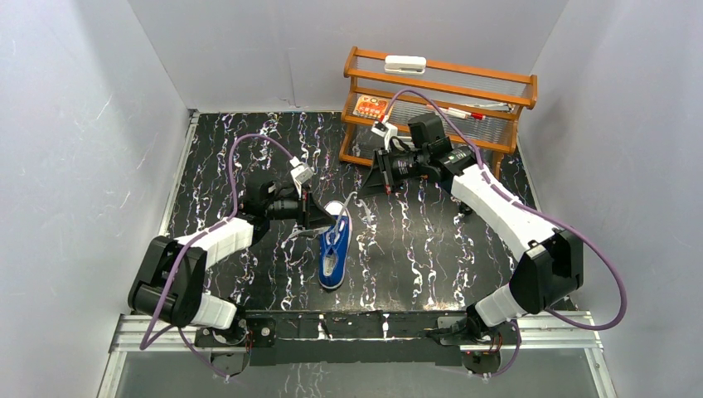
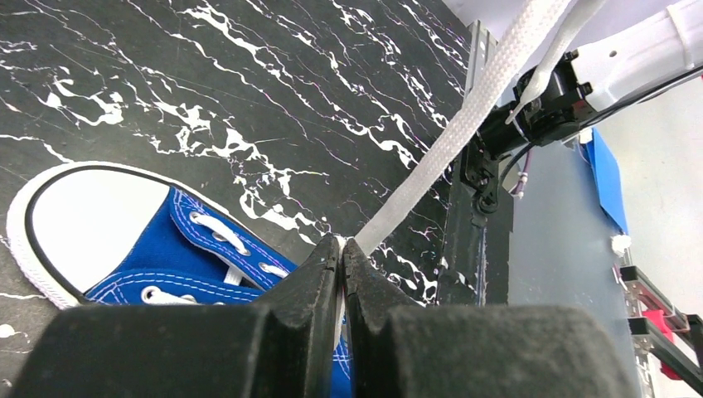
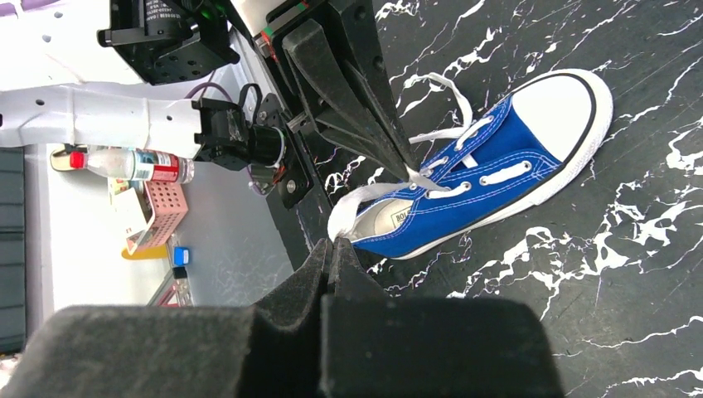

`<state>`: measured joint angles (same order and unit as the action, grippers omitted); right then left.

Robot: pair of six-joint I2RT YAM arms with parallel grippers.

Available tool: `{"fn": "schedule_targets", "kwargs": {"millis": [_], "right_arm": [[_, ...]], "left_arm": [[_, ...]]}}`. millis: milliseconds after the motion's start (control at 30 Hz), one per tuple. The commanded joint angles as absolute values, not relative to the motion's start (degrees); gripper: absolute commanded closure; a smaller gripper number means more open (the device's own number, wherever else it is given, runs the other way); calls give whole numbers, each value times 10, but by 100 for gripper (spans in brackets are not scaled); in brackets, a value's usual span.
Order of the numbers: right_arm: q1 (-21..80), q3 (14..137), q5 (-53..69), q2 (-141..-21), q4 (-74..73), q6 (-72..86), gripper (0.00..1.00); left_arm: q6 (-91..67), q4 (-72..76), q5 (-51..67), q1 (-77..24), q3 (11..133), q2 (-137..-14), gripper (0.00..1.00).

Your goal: Tie the shoes

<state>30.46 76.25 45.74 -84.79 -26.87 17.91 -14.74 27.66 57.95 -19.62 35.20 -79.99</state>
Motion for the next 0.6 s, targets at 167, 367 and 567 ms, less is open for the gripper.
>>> {"fn": "schedule_targets", "kwargs": {"millis": [167,367,567], "right_arm": [[293,794,445,-863,-267,188,100],[292,795,444,-865,-269,187,100],[291,792,439,-860,-263,193,100]], "left_arm": [[-146,306,637,-197,354,-815,94],[-139,308,624,-197,345,-811,87],[-129,301,615,-197,341,-808,71]]}}
